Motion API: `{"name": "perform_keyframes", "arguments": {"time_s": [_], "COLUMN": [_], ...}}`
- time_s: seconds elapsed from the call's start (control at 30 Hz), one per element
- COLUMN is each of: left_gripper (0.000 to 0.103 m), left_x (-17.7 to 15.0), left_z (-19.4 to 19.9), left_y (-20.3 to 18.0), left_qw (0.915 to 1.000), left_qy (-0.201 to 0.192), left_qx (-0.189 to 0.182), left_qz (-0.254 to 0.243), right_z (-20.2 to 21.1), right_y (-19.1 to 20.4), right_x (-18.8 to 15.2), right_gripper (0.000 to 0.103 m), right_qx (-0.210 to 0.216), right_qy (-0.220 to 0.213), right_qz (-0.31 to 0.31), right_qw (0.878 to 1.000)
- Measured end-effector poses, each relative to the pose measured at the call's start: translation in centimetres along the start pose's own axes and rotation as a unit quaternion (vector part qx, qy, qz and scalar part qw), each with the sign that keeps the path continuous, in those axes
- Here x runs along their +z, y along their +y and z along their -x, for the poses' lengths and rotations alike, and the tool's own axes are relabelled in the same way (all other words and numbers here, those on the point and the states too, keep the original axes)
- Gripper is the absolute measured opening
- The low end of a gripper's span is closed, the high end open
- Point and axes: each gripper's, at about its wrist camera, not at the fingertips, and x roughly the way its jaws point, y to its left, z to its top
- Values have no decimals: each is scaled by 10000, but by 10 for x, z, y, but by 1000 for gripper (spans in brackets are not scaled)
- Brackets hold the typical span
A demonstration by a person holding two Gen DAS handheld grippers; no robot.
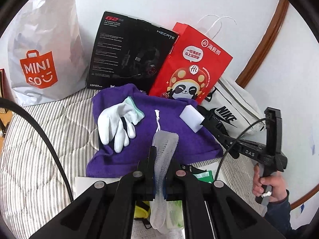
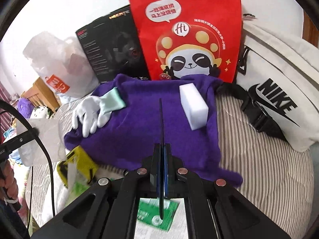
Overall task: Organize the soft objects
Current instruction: 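Carry the strap with the right tool while the left tool carries the mesh bag onto the towel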
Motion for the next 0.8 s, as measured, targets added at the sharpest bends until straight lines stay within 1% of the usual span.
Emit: {"name": "perform_keyframes", "arguments": {"time_s": [0.3, 0.57, 0.8], "left_gripper": [5, 5, 5], "left_x": [21, 32, 39], "left_z": [-19, -41, -58], "left_y": [5, 13, 18], "left_qw": [10000, 9999, 9998], "left_qy": [30, 99, 146], "left_qx": [-6, -21, -40], "left_qz": [5, 61, 98], "right_z": [-41, -80, -87], "right_y": [-13, -22, -28], "right_x": [22, 16, 13], "right_gripper": [3, 3, 3], "right_qx": [-17, -123, -166], "right_qy": [137, 471, 517], "right_qz": [70, 33, -8], "right_qw": [9999, 9988, 9985]}}
